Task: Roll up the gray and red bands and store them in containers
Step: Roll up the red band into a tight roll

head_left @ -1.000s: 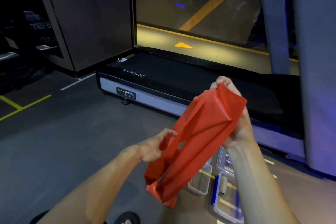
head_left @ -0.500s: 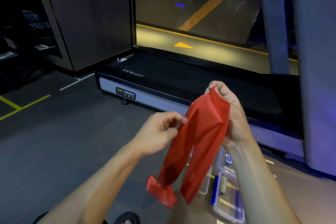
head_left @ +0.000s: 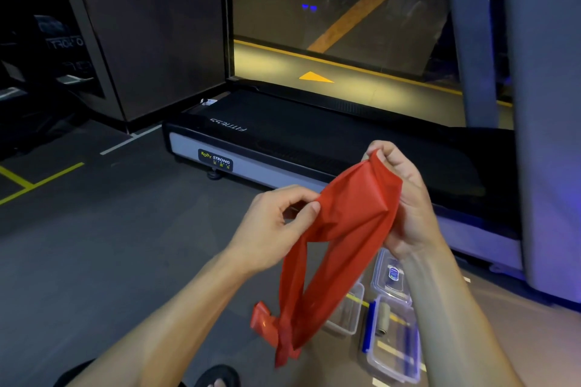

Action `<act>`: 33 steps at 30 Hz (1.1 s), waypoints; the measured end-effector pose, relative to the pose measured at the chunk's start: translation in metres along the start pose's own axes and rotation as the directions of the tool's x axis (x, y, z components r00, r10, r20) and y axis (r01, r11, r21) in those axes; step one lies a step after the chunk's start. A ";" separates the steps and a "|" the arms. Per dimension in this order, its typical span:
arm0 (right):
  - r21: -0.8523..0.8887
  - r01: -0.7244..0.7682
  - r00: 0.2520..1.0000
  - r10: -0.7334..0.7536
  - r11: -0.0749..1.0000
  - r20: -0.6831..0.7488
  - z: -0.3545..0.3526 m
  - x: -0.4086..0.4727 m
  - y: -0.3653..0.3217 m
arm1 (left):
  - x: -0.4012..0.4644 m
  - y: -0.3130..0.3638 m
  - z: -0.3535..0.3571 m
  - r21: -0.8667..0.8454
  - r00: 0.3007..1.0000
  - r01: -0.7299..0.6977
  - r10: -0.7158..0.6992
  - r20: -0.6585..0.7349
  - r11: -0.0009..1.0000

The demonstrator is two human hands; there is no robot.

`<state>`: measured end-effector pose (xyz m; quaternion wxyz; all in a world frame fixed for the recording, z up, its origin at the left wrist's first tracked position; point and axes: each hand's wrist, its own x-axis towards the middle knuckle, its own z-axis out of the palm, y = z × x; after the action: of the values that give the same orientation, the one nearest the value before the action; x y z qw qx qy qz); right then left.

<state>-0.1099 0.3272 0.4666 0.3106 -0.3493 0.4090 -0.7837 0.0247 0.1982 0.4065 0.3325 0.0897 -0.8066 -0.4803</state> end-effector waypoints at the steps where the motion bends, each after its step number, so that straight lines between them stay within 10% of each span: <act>1: -0.002 0.003 1.000 -0.003 1.000 -0.006 -0.001 0.000 0.000 | 0.000 -0.001 -0.002 0.014 1.000 -0.012 0.012 0.009 1.000; 25: -0.033 -0.010 0.999 0.011 0.999 0.038 -0.018 0.000 -0.001 | 0.010 -0.002 -0.022 -0.141 0.970 0.152 -0.120 0.211 0.978; 33: -0.279 -0.064 0.996 0.078 0.958 0.042 -0.040 -0.002 0.002 | 0.011 0.007 -0.037 -0.466 0.841 0.451 -0.187 0.508 0.761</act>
<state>-0.1399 0.3449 0.4472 0.2971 -0.3949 0.5188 -0.6976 0.0408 0.1706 0.4292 0.0673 0.0174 -0.6505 -0.7563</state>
